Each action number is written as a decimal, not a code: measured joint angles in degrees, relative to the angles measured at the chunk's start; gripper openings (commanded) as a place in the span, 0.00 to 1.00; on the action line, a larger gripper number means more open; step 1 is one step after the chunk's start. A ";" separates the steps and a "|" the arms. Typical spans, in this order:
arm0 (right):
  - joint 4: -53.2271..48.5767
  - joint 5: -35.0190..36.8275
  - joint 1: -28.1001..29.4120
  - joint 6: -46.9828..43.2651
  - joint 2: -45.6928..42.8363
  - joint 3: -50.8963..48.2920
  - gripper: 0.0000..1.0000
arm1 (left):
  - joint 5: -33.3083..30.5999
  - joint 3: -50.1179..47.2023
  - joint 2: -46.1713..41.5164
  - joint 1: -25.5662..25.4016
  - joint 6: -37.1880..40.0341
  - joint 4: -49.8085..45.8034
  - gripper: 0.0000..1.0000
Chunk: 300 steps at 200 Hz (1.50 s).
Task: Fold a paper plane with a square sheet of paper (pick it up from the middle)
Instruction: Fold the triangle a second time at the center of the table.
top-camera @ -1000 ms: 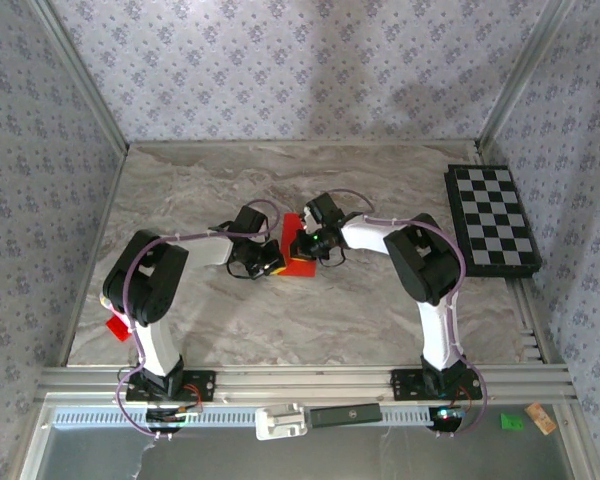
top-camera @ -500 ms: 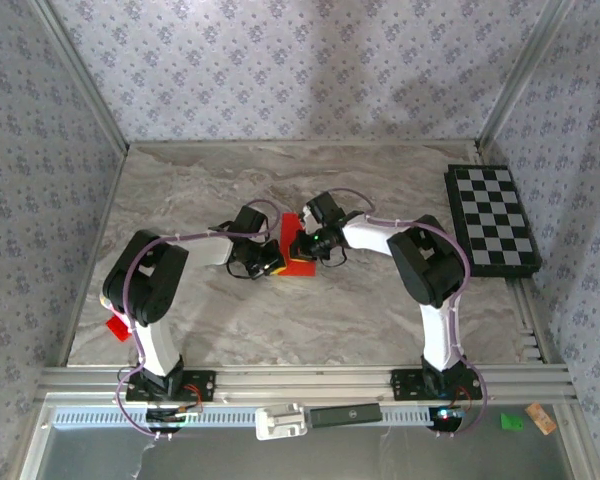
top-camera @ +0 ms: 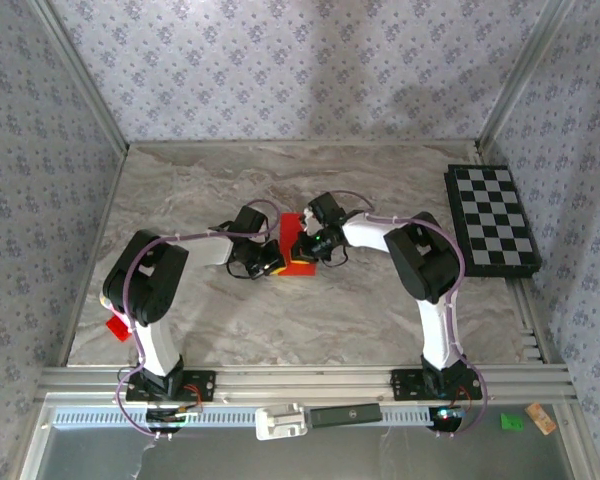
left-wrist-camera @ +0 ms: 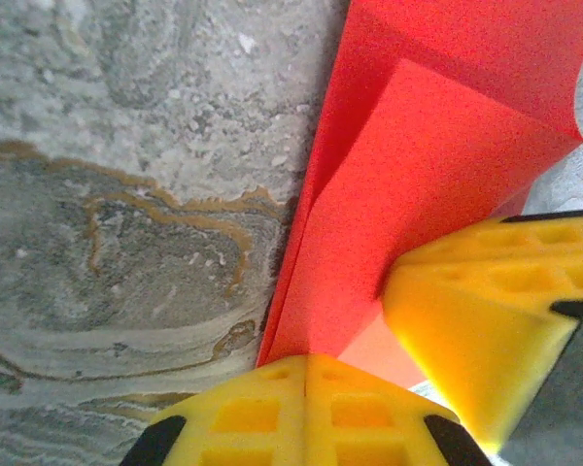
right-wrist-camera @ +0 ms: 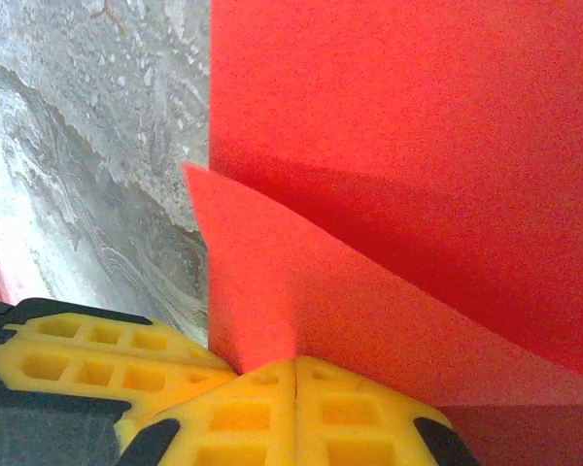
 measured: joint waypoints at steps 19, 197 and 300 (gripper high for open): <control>0.15 -1.22 -2.21 -0.39 0.31 0.00 0.00 | 0.17 -0.04 0.07 0.02 0.22 0.02 0.00; 0.26 4.17 -4.13 -0.46 -8.61 -1.46 0.03 | 2.95 6.05 -0.98 0.35 0.63 -0.72 0.06; 0.94 3.21 -2.54 1.42 0.13 0.92 0.02 | 4.37 9.73 7.10 -0.94 0.70 -0.26 0.05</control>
